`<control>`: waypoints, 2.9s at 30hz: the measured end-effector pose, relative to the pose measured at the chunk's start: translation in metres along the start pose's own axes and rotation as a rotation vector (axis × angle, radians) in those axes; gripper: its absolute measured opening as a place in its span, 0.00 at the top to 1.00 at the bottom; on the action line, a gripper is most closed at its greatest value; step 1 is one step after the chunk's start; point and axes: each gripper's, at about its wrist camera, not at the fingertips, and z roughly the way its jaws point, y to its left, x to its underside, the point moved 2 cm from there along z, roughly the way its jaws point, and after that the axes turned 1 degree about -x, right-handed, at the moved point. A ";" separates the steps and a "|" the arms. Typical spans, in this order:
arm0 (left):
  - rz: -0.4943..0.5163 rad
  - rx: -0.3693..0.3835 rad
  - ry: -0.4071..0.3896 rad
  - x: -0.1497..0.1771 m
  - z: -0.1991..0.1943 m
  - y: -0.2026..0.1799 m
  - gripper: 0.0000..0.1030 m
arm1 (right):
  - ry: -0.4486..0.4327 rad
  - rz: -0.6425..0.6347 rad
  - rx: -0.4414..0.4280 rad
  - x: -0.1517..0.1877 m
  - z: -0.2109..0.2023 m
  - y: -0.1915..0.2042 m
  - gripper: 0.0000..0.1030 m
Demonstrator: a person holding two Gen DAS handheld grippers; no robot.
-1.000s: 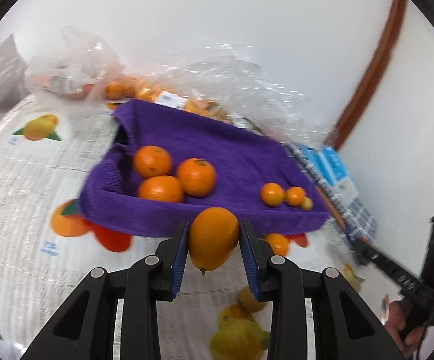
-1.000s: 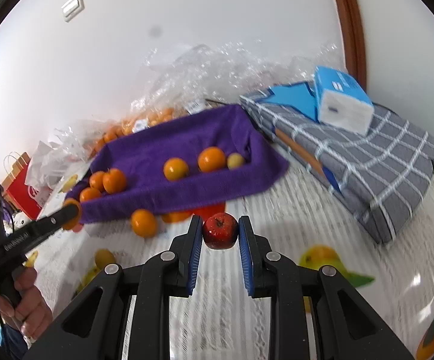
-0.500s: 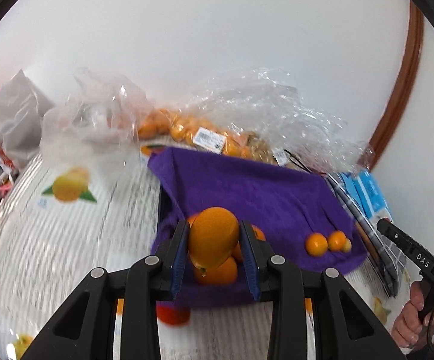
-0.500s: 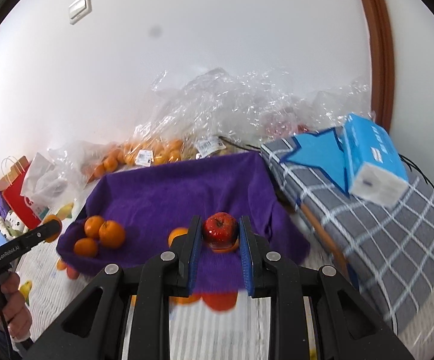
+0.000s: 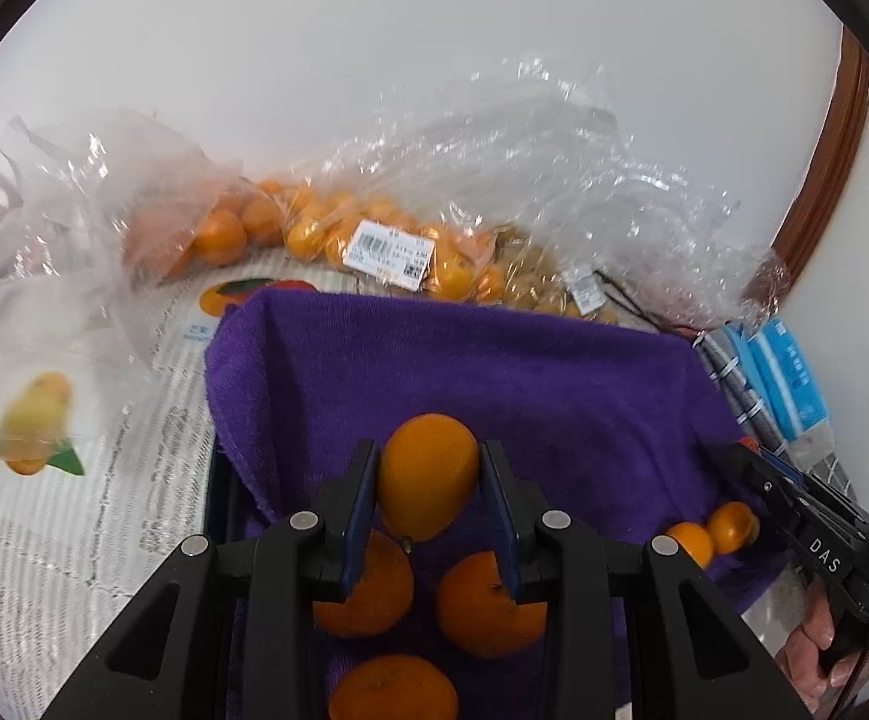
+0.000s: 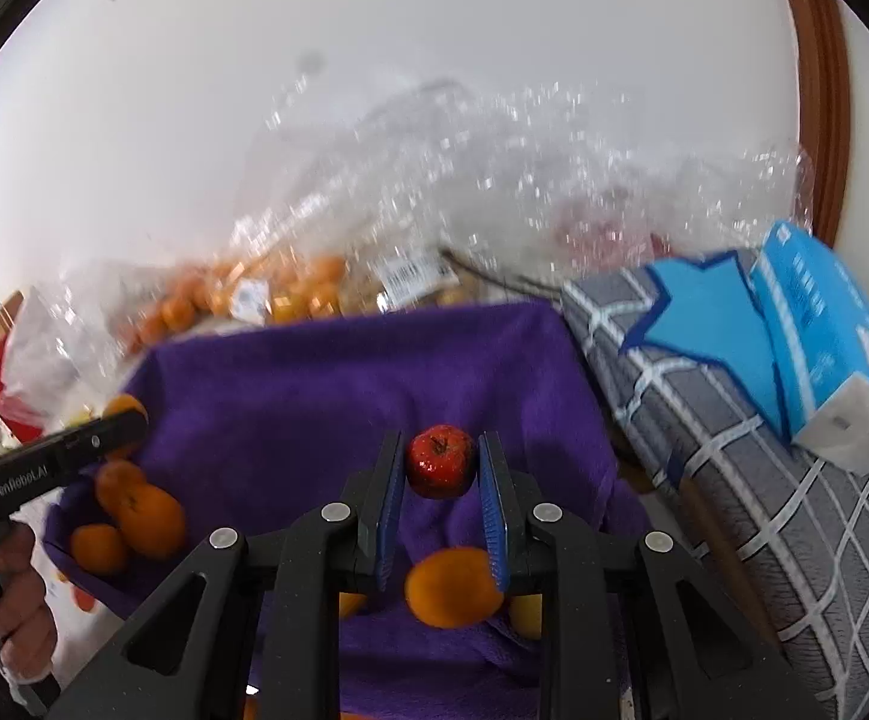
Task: Organize fruits
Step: 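Carry both held fruits over the purple towel and lower them, then open the left tool on the towel while the right tool releases the apple, then grasp a small yellow fruit with the left tool while the right tool grasps an orange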
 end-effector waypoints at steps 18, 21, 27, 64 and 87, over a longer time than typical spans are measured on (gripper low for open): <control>0.034 0.029 0.006 0.005 0.005 -0.005 0.60 | 0.032 0.028 0.043 0.012 0.001 -0.010 0.60; 0.023 0.017 0.010 0.004 -0.003 -0.003 0.60 | 0.012 0.014 0.069 0.013 -0.017 -0.004 0.55; -0.031 0.051 -0.017 0.013 -0.037 0.013 0.60 | 0.013 -0.025 0.032 0.034 -0.056 0.019 0.55; -0.070 0.116 -0.012 0.109 -0.086 0.056 0.74 | 0.041 -0.071 0.000 0.097 -0.061 0.059 0.69; 0.089 0.193 0.071 0.140 -0.097 -0.029 0.53 | -0.005 -0.053 0.124 0.143 -0.137 -0.014 0.69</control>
